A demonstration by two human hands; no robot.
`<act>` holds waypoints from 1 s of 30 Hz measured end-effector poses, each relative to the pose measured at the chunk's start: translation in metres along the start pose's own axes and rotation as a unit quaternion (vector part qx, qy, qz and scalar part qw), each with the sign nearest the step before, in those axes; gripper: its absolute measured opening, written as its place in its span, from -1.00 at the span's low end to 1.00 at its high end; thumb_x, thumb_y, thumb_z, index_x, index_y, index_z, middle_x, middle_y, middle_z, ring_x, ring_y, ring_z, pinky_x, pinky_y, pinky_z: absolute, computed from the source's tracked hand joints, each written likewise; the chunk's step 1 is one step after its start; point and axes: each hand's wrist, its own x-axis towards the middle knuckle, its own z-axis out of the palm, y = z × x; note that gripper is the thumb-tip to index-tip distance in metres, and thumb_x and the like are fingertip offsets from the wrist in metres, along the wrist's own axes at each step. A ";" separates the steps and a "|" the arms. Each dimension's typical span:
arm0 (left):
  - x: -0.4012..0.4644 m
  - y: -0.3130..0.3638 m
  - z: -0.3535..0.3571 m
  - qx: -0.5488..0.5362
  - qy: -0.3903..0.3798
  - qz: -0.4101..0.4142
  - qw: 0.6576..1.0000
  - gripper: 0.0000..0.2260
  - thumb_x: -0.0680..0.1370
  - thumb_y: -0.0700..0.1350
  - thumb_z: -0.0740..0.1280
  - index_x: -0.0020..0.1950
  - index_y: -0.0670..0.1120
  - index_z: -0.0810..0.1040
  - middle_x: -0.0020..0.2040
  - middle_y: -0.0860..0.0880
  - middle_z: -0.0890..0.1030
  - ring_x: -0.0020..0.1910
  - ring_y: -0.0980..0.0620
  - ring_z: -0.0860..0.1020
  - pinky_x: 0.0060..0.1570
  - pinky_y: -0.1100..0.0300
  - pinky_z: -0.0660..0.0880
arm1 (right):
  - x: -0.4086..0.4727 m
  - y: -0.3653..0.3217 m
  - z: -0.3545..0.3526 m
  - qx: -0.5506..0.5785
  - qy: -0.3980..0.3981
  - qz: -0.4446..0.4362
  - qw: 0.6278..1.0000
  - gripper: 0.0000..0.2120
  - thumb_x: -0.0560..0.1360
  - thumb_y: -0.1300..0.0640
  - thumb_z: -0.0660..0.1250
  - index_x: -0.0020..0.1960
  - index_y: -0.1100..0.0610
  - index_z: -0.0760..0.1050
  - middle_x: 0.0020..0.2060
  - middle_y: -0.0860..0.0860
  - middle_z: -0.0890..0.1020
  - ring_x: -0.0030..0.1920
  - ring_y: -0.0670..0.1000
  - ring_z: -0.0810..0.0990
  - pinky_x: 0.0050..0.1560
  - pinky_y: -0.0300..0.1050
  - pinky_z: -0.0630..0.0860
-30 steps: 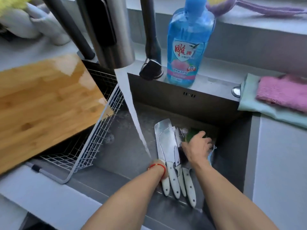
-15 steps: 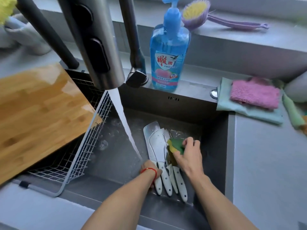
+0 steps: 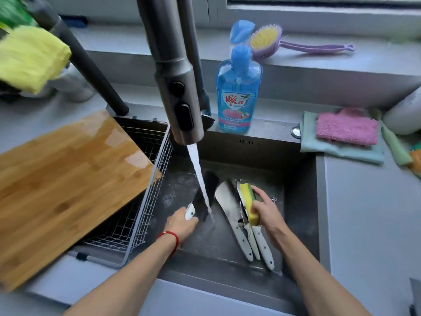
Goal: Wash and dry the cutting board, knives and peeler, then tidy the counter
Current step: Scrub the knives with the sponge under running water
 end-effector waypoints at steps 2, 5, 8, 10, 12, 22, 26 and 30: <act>-0.012 -0.003 -0.013 -0.068 0.001 -0.016 0.998 -0.82 0.49 -0.02 0.31 0.00 -0.09 0.54 -0.02 -0.30 0.64 -0.04 -0.35 0.63 -0.14 -0.13 0.57 | -0.004 0.000 0.014 -0.060 0.003 -0.048 0.997 -0.36 0.31 0.08 0.23 0.36 -0.28 0.45 0.08 0.04 0.60 -0.15 -0.02 0.65 -0.20 0.04 0.67; -0.034 -0.005 -0.022 -0.157 -0.028 -0.027 0.987 -0.74 0.45 0.05 0.29 0.00 -0.11 0.50 -0.21 -0.33 0.54 -0.38 -0.16 0.47 -0.43 0.09 0.37 | -0.009 -0.003 0.037 -0.185 -0.004 -0.106 0.977 -0.29 0.35 -0.11 0.22 0.51 -0.29 0.26 0.20 -0.01 0.48 0.05 -0.18 0.53 -0.06 -0.44 0.50; -0.053 0.004 -0.016 -0.185 -0.060 -0.021 0.981 -0.71 0.47 0.14 0.30 -0.06 -0.08 0.48 -0.34 -0.06 0.42 -0.48 -0.01 0.33 -0.47 0.23 0.28 | -0.002 0.000 0.070 -0.270 -0.044 -0.102 0.956 -0.25 0.44 -0.21 0.21 0.59 -0.27 0.07 0.23 0.01 0.30 0.11 -0.14 0.47 0.09 -0.35 0.38; -0.064 0.012 -0.005 -0.170 -0.066 -0.003 0.983 -0.73 0.55 0.13 0.28 -0.08 -0.08 0.46 -0.30 -0.07 0.44 -0.43 -0.05 0.36 -0.48 0.21 0.31 | 0.003 0.007 0.084 -0.310 -0.058 -0.106 0.943 -0.27 0.52 -0.24 0.23 0.62 -0.24 0.03 0.28 0.04 0.22 0.20 0.08 0.48 0.25 -0.10 0.43; -0.069 0.018 0.005 -0.141 -0.045 0.025 0.989 -0.74 0.58 0.10 0.26 -0.07 -0.10 0.46 -0.25 -0.13 0.49 -0.40 -0.09 0.40 -0.50 0.20 0.36 | 0.016 0.002 0.085 -0.323 -0.012 -0.105 0.940 -0.34 0.61 -0.21 0.22 0.64 -0.18 0.06 0.35 0.12 0.19 0.28 0.19 0.47 0.34 -0.03 0.40; -0.073 0.043 0.010 -0.174 -0.046 0.022 0.983 -0.66 0.60 0.15 0.22 -0.18 -0.10 0.41 -0.34 -0.12 0.43 -0.54 -0.04 0.34 -0.52 0.23 0.29 | 0.003 0.015 0.049 -0.400 0.038 -0.192 0.895 -0.55 0.68 -0.11 0.10 0.56 -0.17 0.29 0.42 0.11 0.28 0.34 0.16 0.45 0.30 0.02 0.45; -0.080 0.049 0.010 -0.164 -0.059 0.021 0.984 -0.67 0.60 0.13 0.21 -0.24 -0.07 0.42 -0.40 -0.08 0.42 -0.57 -0.03 0.32 -0.53 0.25 0.29 | 0.021 -0.009 0.041 -0.453 0.104 -0.166 0.870 -0.58 0.69 0.02 0.16 0.54 -0.11 0.34 0.45 0.13 0.32 0.39 0.19 0.36 0.37 0.02 0.39; -0.080 0.059 -0.003 -0.191 -0.092 -0.002 0.977 -0.71 0.62 0.09 0.21 -0.18 -0.09 0.39 -0.47 -0.04 0.35 -0.60 0.02 0.26 -0.53 0.30 0.21 | -0.012 0.027 0.046 -0.440 0.017 -0.289 0.850 -0.58 0.62 0.06 0.25 0.45 -0.17 0.46 0.47 0.05 0.41 0.27 0.19 0.43 0.30 0.01 0.42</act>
